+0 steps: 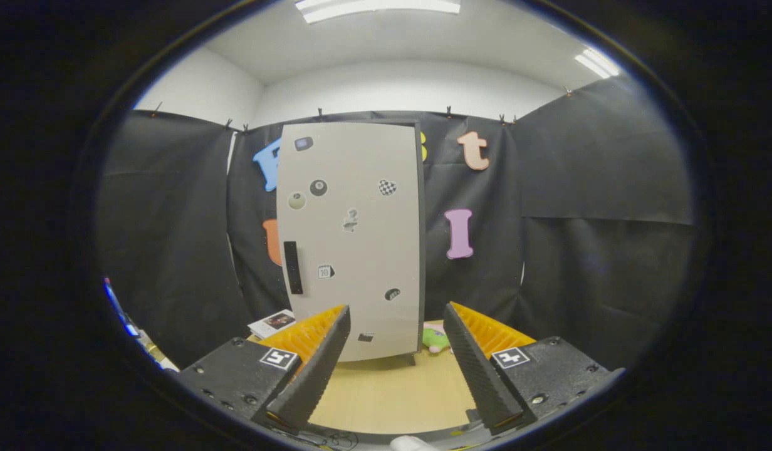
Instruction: Open the shoe cabinet door, grab the shoes and put them into the shoe cabinet, then close the shoe cabinet door.
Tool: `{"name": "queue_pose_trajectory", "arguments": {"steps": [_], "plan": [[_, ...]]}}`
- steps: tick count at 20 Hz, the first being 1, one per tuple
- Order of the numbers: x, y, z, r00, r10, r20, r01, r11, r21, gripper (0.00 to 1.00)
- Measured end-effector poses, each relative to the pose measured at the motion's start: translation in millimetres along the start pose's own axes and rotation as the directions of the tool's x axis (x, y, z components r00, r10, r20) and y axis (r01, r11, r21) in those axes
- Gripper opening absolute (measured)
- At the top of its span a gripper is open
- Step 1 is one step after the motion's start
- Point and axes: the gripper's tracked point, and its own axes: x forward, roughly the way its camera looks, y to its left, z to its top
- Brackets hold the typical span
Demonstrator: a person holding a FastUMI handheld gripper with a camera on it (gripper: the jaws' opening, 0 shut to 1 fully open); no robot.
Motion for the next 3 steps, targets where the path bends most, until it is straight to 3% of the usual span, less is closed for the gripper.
{"name": "queue_pose_trajectory", "arguments": {"steps": [3], "plan": [[0.4,3.9,0.7,1.000,0.005,0.000,-0.005,1.000,0.000,0.98]]}}
